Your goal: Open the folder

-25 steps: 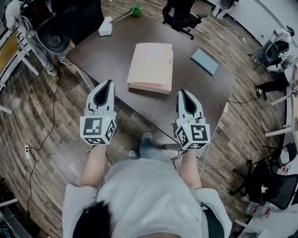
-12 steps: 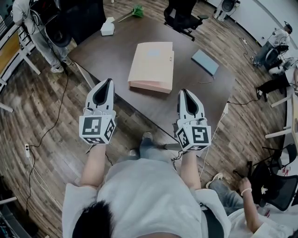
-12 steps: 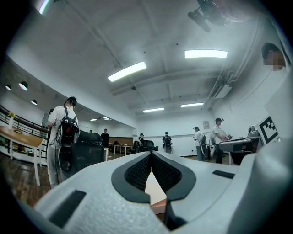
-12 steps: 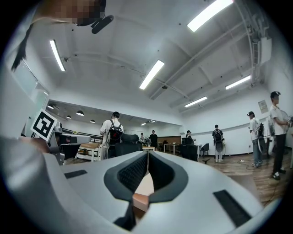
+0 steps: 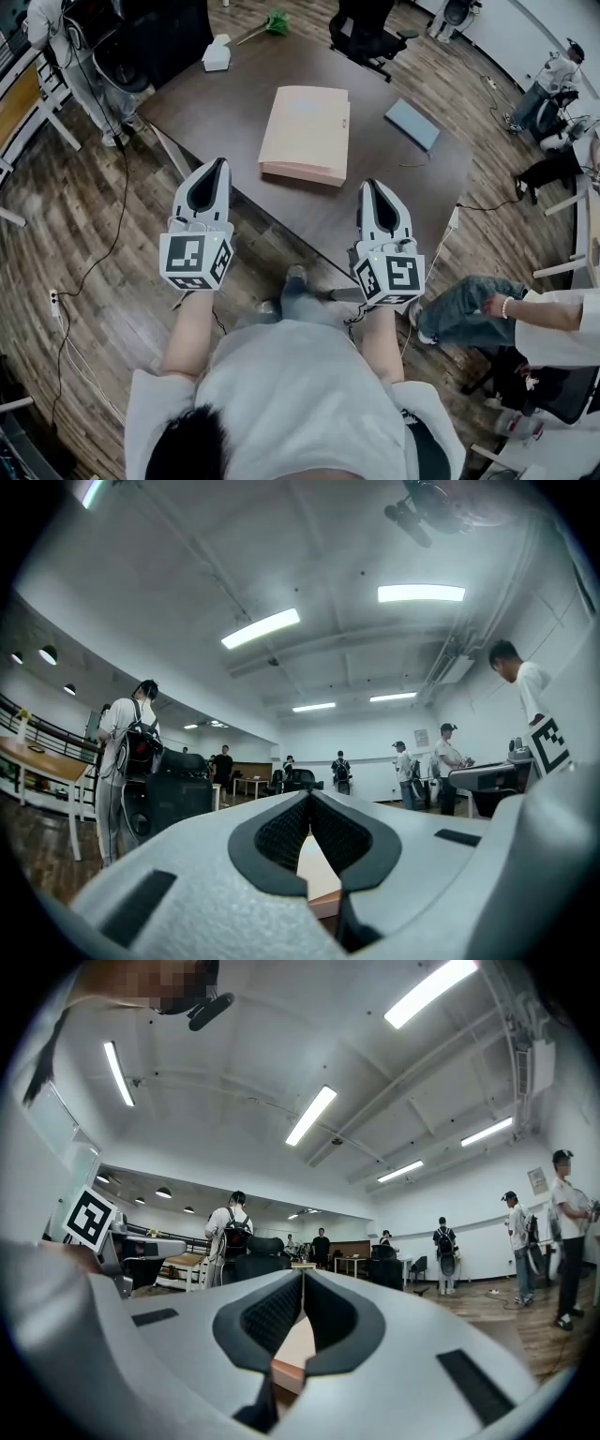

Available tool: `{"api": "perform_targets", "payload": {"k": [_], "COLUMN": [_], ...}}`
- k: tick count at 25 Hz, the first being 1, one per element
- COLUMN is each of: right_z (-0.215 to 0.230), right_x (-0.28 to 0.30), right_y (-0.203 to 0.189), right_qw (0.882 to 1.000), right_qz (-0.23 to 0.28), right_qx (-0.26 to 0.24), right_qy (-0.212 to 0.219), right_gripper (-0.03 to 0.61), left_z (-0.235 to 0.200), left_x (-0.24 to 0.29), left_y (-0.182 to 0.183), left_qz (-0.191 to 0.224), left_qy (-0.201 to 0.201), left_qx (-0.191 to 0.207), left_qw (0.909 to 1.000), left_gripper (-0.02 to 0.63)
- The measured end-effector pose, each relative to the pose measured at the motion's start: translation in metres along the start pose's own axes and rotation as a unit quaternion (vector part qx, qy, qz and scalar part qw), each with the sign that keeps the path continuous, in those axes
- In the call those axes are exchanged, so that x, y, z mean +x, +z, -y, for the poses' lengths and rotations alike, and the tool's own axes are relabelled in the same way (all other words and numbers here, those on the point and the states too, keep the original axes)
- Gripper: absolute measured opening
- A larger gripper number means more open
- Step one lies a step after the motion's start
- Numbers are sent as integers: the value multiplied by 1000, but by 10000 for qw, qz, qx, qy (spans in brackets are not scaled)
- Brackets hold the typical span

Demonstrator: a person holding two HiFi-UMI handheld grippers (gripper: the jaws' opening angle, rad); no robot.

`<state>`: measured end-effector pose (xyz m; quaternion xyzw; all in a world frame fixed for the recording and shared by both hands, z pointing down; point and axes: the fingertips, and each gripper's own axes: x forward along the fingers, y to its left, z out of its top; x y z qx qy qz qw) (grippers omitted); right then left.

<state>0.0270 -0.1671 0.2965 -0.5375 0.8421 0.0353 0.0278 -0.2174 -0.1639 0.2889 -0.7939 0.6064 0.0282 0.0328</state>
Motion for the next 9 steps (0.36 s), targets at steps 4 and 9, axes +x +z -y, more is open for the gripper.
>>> {"api": "perform_targets", "payload": {"k": [4, 9], "right_z": [-1, -2], "right_x": [0, -1], "right_y": [1, 0], "right_qw": [10000, 10000], "right_qz": [5, 14], "right_qx": [-16, 9], "right_qy": [1, 9], "right_gripper": [14, 14], "left_z": [0, 0], "left_x": [-1, -2], "left_y": [0, -2], "left_qz": [-3, 1], "left_qy": [-15, -41], "left_qx": [-2, -42], "left_qw": [10000, 10000], "left_gripper": [11, 11]}}
